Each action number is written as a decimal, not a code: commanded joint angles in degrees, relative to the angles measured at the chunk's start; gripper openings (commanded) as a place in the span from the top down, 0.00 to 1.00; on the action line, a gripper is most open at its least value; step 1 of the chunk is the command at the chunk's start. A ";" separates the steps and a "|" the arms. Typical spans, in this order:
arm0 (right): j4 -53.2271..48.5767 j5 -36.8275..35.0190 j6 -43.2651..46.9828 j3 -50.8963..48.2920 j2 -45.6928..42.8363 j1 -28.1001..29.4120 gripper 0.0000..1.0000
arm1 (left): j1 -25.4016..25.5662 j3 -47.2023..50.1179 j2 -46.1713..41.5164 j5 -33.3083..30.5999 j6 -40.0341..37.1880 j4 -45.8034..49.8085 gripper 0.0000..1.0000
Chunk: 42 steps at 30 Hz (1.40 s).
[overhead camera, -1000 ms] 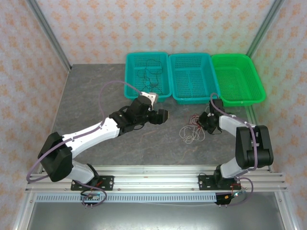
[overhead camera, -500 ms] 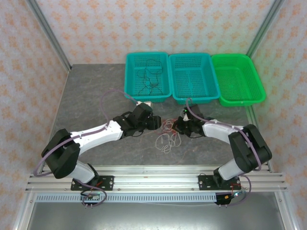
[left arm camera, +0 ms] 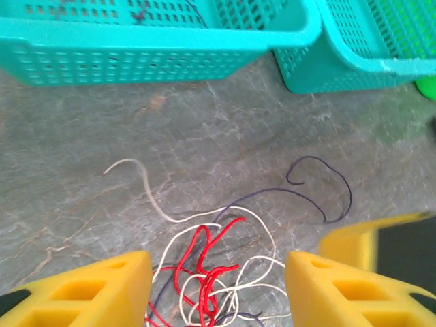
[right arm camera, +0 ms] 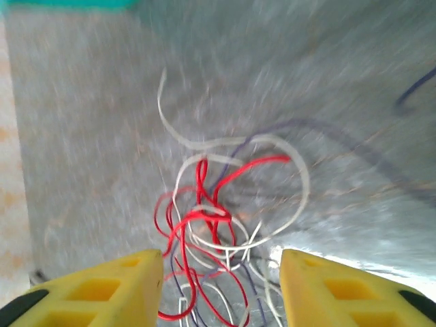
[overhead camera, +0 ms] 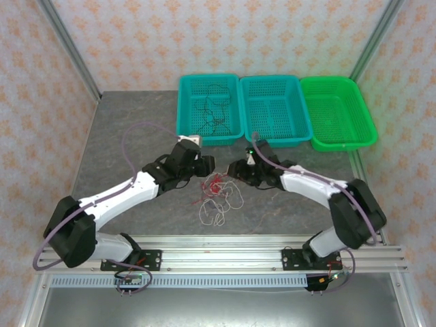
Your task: Untangle the cables
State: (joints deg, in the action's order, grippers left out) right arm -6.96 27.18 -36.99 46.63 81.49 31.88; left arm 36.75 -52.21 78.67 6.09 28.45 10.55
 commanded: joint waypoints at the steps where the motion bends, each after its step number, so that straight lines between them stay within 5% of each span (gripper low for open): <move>1: -4.57 -11.55 1.45 -2.36 -6.71 -2.79 0.48 | 0.36 -4.41 4.51 5.19 -6.13 -1.40 0.45; 5: -8.94 -14.36 10.25 0.29 -7.59 -3.14 0.47 | 0.60 -5.64 9.20 5.32 -4.81 -1.79 0.44; 11: -15.69 -17.58 28.22 7.23 2.29 -1.97 0.45 | 0.68 -4.73 12.85 5.25 -3.29 -2.44 0.44; 19: -15.29 -11.58 31.27 13.58 14.66 0.54 0.45 | 0.77 -4.41 16.10 7.43 -2.40 -3.11 0.39; 23: -15.60 -11.24 30.52 15.08 18.45 0.95 0.53 | 0.85 -4.78 18.48 7.31 -1.57 -4.10 0.37; 27: -16.68 -13.95 29.82 15.27 18.44 0.95 0.86 | 0.86 -5.66 21.80 6.35 -1.14 -3.43 0.40; 30: -14.57 -11.53 30.55 13.26 15.26 0.95 0.99 | 0.86 -6.55 24.55 4.92 0.46 -2.37 0.46; 36: -11.15 3.02 31.41 10.66 12.26 0.99 1.00 | 0.86 -7.21 28.06 6.82 3.74 -4.31 0.60; 42: -9.05 -4.72 26.32 10.04 6.14 0.07 1.00 | 0.88 -7.12 29.06 2.09 3.25 0.03 0.69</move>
State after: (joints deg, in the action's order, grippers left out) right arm -18.39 25.17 -7.97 57.10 92.23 32.60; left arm 37.12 -58.87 105.16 11.09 31.24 8.23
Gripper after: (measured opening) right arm 0.038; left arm 0.315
